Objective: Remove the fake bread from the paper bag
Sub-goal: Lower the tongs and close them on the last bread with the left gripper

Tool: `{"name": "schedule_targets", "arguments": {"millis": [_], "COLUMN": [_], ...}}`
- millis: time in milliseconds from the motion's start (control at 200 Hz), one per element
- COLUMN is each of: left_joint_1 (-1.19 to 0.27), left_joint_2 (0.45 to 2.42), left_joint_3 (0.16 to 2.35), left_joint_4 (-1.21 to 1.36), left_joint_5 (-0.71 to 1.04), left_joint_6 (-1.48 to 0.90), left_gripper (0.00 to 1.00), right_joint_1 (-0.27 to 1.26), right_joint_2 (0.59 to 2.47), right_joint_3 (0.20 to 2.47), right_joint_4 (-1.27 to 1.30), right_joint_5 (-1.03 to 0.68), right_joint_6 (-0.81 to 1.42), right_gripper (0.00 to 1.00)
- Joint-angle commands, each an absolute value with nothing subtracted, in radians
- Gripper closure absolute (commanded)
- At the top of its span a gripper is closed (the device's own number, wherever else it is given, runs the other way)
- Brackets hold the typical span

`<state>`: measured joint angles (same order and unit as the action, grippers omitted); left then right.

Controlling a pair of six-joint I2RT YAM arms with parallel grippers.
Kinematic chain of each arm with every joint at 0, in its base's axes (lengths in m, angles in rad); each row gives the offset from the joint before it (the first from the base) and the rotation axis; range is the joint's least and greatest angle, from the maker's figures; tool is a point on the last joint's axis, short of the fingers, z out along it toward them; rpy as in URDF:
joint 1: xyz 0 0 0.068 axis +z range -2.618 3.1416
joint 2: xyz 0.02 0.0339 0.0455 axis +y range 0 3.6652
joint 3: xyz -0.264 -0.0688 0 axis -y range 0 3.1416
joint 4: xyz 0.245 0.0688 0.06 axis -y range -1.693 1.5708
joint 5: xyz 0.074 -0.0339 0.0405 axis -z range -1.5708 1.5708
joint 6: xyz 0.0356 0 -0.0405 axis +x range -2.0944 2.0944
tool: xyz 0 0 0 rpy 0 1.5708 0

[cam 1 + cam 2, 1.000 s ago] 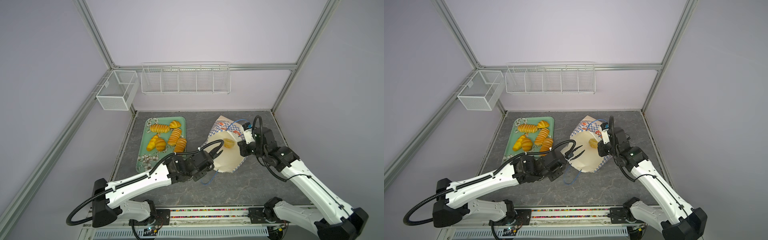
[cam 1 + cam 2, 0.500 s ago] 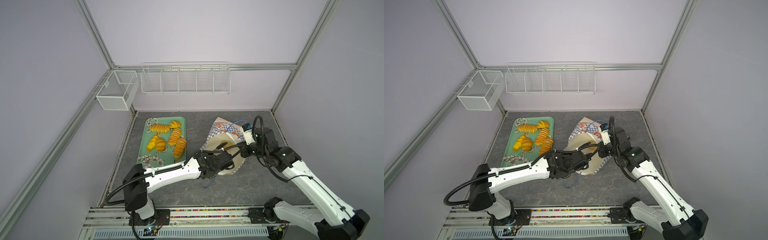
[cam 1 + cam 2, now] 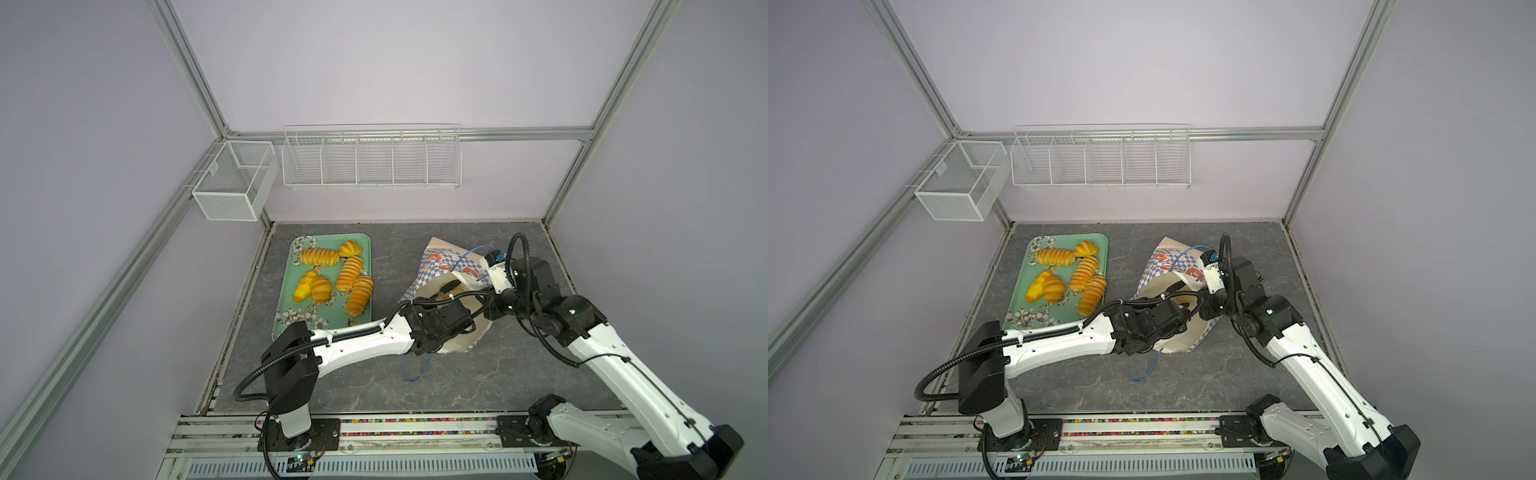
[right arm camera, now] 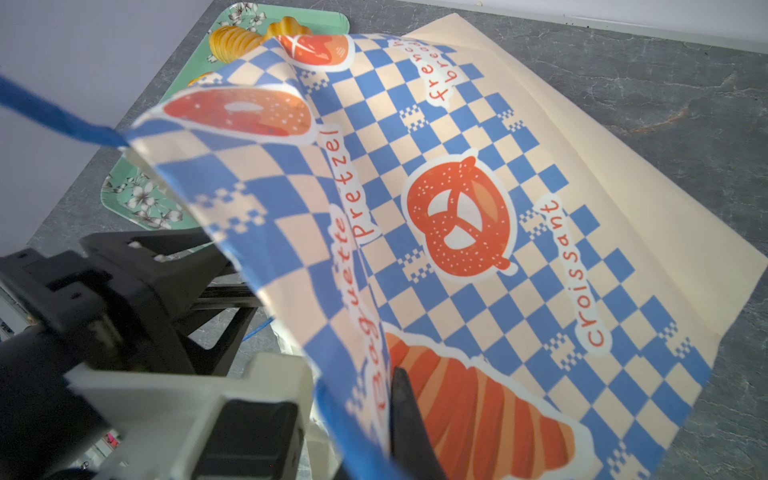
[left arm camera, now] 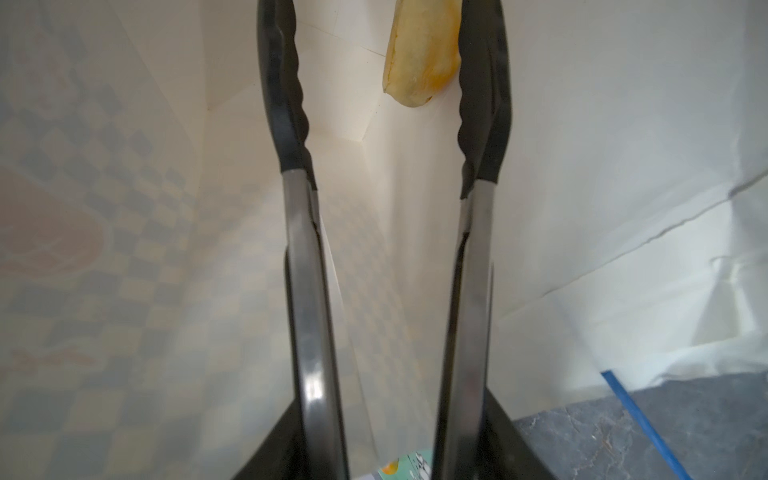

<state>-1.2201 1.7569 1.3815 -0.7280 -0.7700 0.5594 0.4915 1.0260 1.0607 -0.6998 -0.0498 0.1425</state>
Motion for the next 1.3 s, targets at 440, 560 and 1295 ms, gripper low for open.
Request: {"name": "schedule_targets", "arguments": {"millis": [440,560,1295], "left_joint_1": [-1.203,-1.203,-1.201], "left_joint_2": [1.762,1.799,1.856], "left_joint_3": [1.333,1.355,1.429], "left_joint_4": [-0.716,-0.718,-0.746], "left_joint_5": [-0.716,-0.764,-0.749], "left_joint_6": [0.589,0.58,0.566], "left_gripper": [0.5,0.5,0.69], "right_joint_1": [0.498,0.5,0.505], "right_joint_2": [0.973,0.965,0.983], "right_joint_3": [1.141,1.138,1.138], "right_joint_4": [-0.761,-0.759,-0.77], "right_joint_5": [-0.089,-0.117,-0.132], "right_joint_6": [0.141,0.144,0.129], "right_gripper": [0.93,0.93,0.93]}}
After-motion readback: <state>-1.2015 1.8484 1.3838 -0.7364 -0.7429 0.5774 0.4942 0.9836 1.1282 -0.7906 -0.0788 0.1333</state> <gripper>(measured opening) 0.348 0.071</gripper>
